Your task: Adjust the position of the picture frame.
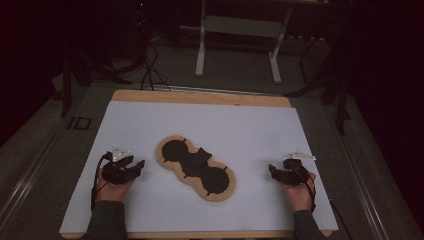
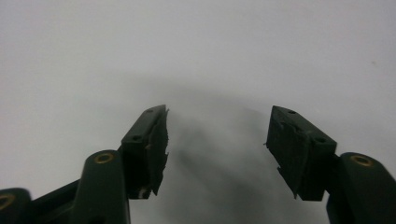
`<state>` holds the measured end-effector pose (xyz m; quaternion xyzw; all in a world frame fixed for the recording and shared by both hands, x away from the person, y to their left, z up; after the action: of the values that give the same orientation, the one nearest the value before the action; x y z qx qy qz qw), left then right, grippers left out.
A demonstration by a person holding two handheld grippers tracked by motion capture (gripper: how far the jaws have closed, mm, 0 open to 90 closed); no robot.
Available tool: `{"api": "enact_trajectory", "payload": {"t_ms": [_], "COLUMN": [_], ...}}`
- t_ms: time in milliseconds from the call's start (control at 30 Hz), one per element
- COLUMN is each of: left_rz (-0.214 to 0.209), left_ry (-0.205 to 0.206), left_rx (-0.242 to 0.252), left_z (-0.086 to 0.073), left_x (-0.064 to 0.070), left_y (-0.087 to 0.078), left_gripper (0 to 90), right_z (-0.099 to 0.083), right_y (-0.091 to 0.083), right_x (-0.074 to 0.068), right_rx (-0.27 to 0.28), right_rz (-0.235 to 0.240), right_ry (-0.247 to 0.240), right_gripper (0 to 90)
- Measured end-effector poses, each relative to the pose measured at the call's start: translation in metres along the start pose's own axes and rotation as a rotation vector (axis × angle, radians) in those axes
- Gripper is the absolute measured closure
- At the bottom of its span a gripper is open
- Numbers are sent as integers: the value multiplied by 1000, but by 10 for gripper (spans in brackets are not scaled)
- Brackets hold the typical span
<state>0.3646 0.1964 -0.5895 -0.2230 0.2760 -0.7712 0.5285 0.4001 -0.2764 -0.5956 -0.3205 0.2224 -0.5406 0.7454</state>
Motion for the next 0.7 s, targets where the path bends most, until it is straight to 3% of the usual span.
{"api": "enact_trajectory", "payload": {"t_ms": [133, 367, 500, 600, 700], "left_rz": [-43, -35, -31, -10, -27], "left_ry": [1, 10, 43, 104, 140], "left_rx": [16, 16, 7, 13, 16], "left_z": [5, 6, 6, 7, 7], "left_x": [10, 17, 22, 26, 34], "left_y": [-3, -6, -4, -5, -4], "left_gripper": [525, 482, 481, 481, 486], "right_z": [1, 2, 3, 5, 5], "right_y": [-2, 1, 2, 2, 2], "right_x": [-8, -16, -24, -32, -40], "right_rx": [-1, -16, -25, -17, -24], "right_rz": [40, 47, 49, 56, 62], "right_ry": [-11, -31, -66, -87, -109], "right_gripper": [375, 363, 357, 358, 366]}}
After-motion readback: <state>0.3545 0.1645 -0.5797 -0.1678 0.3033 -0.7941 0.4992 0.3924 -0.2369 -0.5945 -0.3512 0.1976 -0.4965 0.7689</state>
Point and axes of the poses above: each handheld gripper's, and its own axes: y roughly forward along the jaws, z roughly out of its top, x roughly to its right, the point moved 10 cm from there along y, roughly forward along the jaws, and after that the axes turned 2 degrees about -x, right-handed, at the moved point
